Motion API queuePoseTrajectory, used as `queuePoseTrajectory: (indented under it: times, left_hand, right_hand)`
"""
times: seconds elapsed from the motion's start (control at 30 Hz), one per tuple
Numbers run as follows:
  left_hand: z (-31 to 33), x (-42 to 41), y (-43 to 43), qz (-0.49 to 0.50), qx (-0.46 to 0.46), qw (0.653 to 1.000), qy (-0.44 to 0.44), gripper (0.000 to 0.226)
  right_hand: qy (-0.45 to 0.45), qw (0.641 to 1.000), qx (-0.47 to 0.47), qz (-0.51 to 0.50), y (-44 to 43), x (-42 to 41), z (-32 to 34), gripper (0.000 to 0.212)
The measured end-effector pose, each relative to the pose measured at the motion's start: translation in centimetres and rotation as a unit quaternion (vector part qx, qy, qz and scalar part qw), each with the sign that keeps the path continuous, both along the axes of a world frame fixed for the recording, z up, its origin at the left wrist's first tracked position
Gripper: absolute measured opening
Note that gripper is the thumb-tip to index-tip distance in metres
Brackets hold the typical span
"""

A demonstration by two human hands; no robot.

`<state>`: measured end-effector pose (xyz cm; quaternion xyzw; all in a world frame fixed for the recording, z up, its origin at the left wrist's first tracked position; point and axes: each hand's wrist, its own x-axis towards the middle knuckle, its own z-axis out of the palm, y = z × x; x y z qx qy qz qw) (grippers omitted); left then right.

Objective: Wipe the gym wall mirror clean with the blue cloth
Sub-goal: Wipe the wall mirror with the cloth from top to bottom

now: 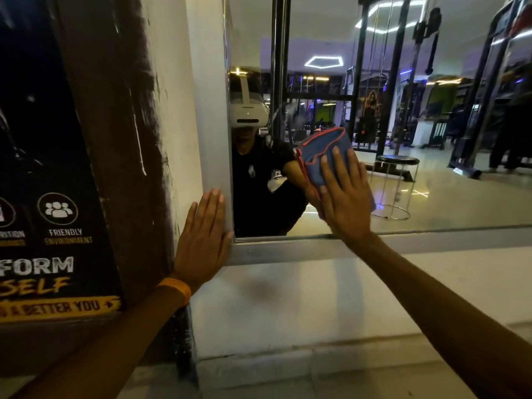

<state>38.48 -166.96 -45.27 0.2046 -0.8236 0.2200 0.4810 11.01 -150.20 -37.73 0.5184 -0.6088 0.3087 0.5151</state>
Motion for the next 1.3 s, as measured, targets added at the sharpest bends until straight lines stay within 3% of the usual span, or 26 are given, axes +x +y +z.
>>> queuePoseTrajectory:
  times: [0.07,0.17,0.23,0.3,0.37,0.4,0.43,0.5,0.57,0.63,0.67,0.77,0.83,0.9,1.0,1.1,1.2,1.3]
  left_hand:
    - [0.1,-0.1,-0.1,-0.004,0.005,1.000,0.007,0.070]
    - [0.0,-0.3,-0.1,-0.006,-0.002,1.000,0.012,0.072]
    - [0.1,-0.1,-0.1,-0.008,0.006,1.000,0.009,0.072]
    - [0.5,0.0,0.0,-0.002,0.004,1.000,0.004,0.069]
    - [2.3,-0.1,0.0,-0.002,-0.001,1.000,0.015,0.068]
    - [3.7,-0.1,0.0,-0.005,0.005,0.999,0.032,0.068]
    - [5.1,-0.1,0.0,-0.009,0.019,0.998,0.054,0.069]
    - [7.9,-0.2,0.2,-0.019,0.036,0.995,0.089,0.069]
    - [10.2,-0.3,0.3,-0.026,0.029,0.994,0.099,0.067]
    - [12.6,-0.3,0.1,-0.041,0.016,0.995,0.094,0.066]
    - [14.2,-0.3,-0.1,-0.054,0.008,0.995,0.089,0.065]
    - [19.8,-0.8,-1.2,-0.072,-0.017,0.993,0.089,0.064]
    - [22.8,-1.3,-1.4,-0.085,-0.024,0.991,0.099,0.063]
    - [24.1,-2.0,-1.3,-0.092,-0.030,0.989,0.111,0.063]
    - [24.2,-2.4,-1.4,-0.083,-0.027,0.989,0.118,0.063]
    - [24.1,-2.5,-1.5,-0.091,-0.030,0.988,0.118,0.063]
    - [24.1,-2.5,-1.6,-0.103,-0.022,0.987,0.124,0.063]
    - [24.3,-2.1,-1.6,-0.110,-0.020,0.987,0.117,0.062]
  right_hand:
    - [0.045,0.997,0.063,0.021,-1.0,2.0,-3.7,0.056]
    - [0.202,0.961,0.184,0.046,-0.6,1.8,-6.4,0.055]
    - [0.221,0.963,0.150,0.031,-0.6,1.0,-3.8,0.057]
    - [0.102,0.994,0.036,0.009,-1.6,1.4,1.3,0.062]
    - [-0.049,0.996,-0.068,0.019,-2.9,3.2,6.2,0.058]
    - [-0.079,0.993,-0.080,0.033,-3.7,4.5,7.1,0.057]
    - [-0.062,0.995,-0.066,0.039,-4.3,5.5,6.7,0.056]
    - [0.077,0.996,0.028,0.044,-4.8,5.9,2.8,0.055]
    - [0.227,0.965,0.125,0.044,-3.5,4.3,0.4,0.053]
    - [0.304,0.940,0.148,0.037,-2.9,2.5,3.8,0.050]
    - [0.307,0.943,0.122,0.032,-3.2,2.2,6.7,0.051]
    - [0.135,0.991,-0.010,0.011,-3.8,2.8,15.6,0.057]
    - [0.076,0.996,-0.037,0.002,-4.7,3.9,15.9,0.061]
    - [0.141,0.990,0.010,0.029,-5.2,4.2,10.8,0.066]
    - [0.291,0.942,0.160,0.050,-3.6,3.5,2.4,0.060]
    - [0.364,0.911,0.184,0.058,-3.4,1.6,7.5,0.051]
    - [0.254,0.964,0.074,0.037,-3.7,1.3,15.9,0.055]
    - [0.122,0.992,-0.007,0.030,-4.4,2.7,14.1,0.069]
